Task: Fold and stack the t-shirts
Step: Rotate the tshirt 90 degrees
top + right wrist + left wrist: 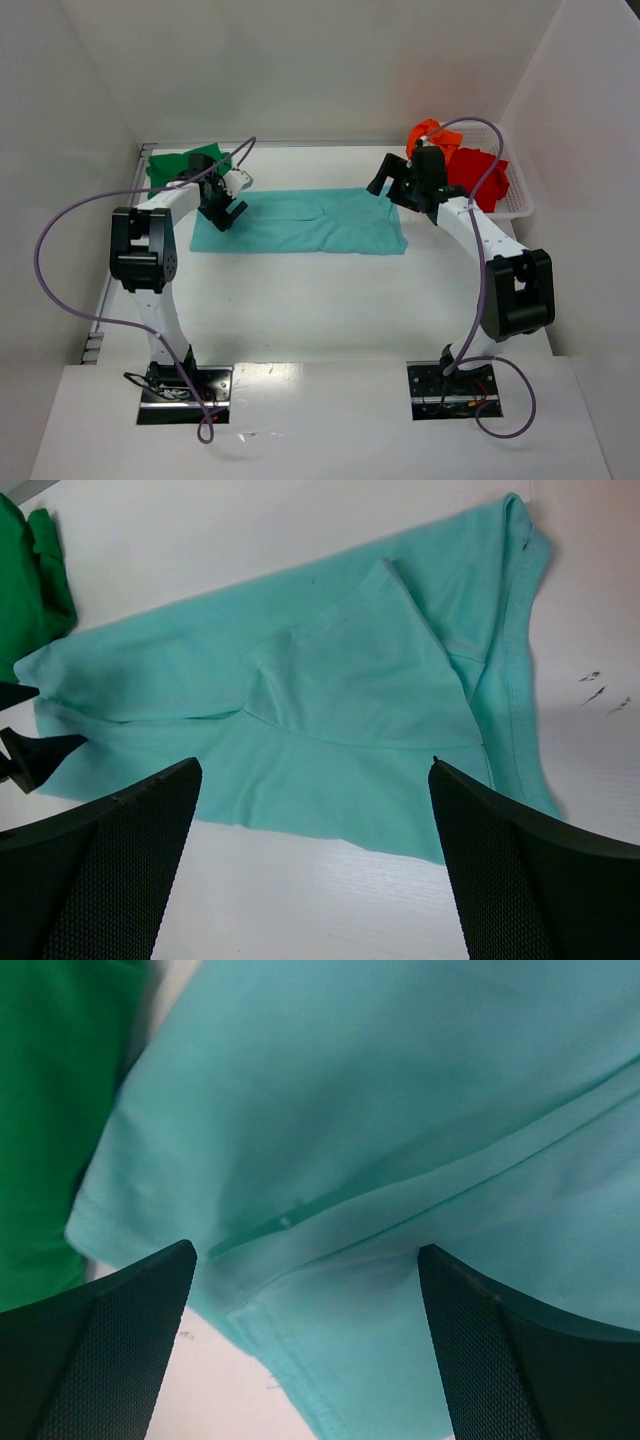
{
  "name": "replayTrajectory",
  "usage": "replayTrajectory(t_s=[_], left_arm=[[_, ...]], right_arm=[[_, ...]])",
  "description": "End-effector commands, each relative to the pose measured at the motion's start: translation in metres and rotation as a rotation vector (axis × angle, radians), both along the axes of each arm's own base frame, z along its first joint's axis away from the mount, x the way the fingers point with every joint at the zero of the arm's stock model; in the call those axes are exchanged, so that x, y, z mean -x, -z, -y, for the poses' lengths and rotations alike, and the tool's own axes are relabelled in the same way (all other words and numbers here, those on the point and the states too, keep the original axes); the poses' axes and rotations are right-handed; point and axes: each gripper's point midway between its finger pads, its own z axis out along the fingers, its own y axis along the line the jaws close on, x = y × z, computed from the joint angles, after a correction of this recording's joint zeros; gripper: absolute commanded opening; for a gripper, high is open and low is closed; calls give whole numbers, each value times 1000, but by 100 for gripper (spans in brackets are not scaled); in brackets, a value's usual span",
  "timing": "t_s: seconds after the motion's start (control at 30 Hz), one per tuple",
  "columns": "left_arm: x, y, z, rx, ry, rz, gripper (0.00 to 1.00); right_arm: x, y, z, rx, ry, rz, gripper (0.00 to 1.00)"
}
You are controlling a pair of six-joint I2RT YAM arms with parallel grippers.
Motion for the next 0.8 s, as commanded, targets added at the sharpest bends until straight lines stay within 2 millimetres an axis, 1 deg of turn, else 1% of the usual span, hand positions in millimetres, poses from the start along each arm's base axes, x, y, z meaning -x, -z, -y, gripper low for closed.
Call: replayTrajectory(t_s=[0.0, 0.03, 0.07, 0.1, 0.13, 0.17, 0.23, 0.27, 0.33, 0.37, 0.4, 0.43, 0.47, 0.5, 0.53, 0.57, 0.6, 0.63, 0.7, 0.73, 0.77], left_arm=[[4, 9, 0, -41, 34, -34, 99], [4, 9, -2, -52, 28, -34, 99], [6, 13, -7, -78, 14, -38, 99], [8, 10, -5, -90, 19, -34, 99], [7, 2, -7, -100, 12, -16, 99], [10, 1, -1, -115, 24, -17, 99], [15, -7, 2, -152, 27, -23, 99], [21, -3, 11, -166, 50, -40, 99], [28, -9, 21, -173, 65, -53, 99], [35, -5, 27, -171, 73, -74, 99], [47, -1, 39, -173, 99, -118, 99], [57, 7, 46, -175, 110, -162, 99], [60, 4, 50, -195, 104, -170, 99], [68, 9, 61, -214, 115, -199, 99], [75, 10, 65, -213, 92, -221, 99], [88, 14, 66, -224, 77, -270, 99], [95, 15, 74, -220, 69, -287, 99], [102, 13, 79, -204, 31, -299, 99], [121, 13, 95, -167, 38, -333, 99], [130, 9, 107, -157, 35, -328, 99], [147, 14, 111, -150, 38, -369, 99]], right_arm=[[0, -19, 7, -1, 21, 40, 100], [0, -19, 7, -1, 21, 40, 100], [1, -26, 6, -13, 27, 52, 100], [5, -27, 7, -14, 27, 55, 100], [6, -28, 7, -15, 27, 64, 100], [5, -33, 11, -18, 36, 76, 100], [4, -35, 11, -20, 36, 85, 100], [4, -35, 11, -20, 36, 86, 100], [4, -35, 14, -17, 30, 87, 100], [5, -39, 14, -19, 30, 98, 100], [6, -43, 13, -25, 23, 106, 100], [8, -38, 13, -23, 23, 95, 100], [9, -42, 13, -25, 23, 104, 100], [9, -38, 17, -23, 32, 95, 100], [12, -38, 18, -23, 32, 95, 100], [12, -45, 18, -27, 32, 116, 100], [14, -39, 18, -24, 32, 103, 100], [17, -38, 17, -29, 24, 102, 100], [18, -38, 16, -26, 11, 104, 100], [18, -38, 15, -22, -3, 106, 100], [17, -32, 15, -12, -8, 93, 100]])
